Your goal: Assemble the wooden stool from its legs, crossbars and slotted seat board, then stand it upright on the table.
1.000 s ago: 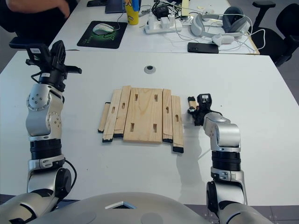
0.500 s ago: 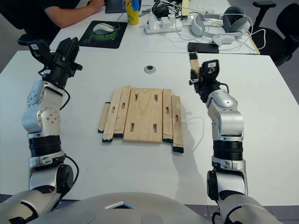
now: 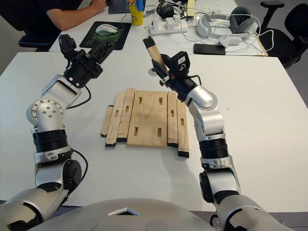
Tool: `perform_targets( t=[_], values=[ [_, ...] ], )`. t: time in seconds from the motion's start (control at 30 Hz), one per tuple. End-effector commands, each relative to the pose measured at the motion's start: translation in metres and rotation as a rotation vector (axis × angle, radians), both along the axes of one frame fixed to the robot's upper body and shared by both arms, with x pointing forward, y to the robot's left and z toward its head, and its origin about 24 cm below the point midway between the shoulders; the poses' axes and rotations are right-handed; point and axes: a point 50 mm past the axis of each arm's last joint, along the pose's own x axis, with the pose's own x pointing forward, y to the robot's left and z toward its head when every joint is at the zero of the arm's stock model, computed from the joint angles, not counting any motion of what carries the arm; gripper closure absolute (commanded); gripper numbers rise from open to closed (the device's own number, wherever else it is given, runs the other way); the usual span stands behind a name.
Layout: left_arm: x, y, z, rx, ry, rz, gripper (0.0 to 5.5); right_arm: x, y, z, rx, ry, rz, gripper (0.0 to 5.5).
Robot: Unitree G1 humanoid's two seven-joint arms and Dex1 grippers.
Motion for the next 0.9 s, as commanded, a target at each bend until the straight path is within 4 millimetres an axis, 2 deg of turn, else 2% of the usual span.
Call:
perform_targets(
  t=[0.03,0.1,0.27,0.53,0.9],
  values=[
    [-0.006,-0.013,0.001,0.006,0.009,-0.056,1.99,0.000,0.009,-0.002,0.011,-0.012,0.034,4.18],
    [-0.006,-0.021,0.001,0.001,0.017,-0.092,1.99,-0.001,0.010,-0.004,0.011,-0.014,0.028,4.18],
    [-0.006,-0.027,0.001,-0.001,0.031,-0.123,1.99,-0.004,0.014,-0.008,0.009,-0.016,0.046,4.18],
    [-0.006,-0.026,-0.003,0.023,0.053,-0.131,1.99,-0.012,0.024,-0.017,0.003,-0.008,0.103,4.18],
    [-0.008,-0.029,-0.016,0.081,0.105,-0.158,1.99,-0.020,0.027,-0.015,-0.002,-0.031,0.169,4.18]
  ],
)
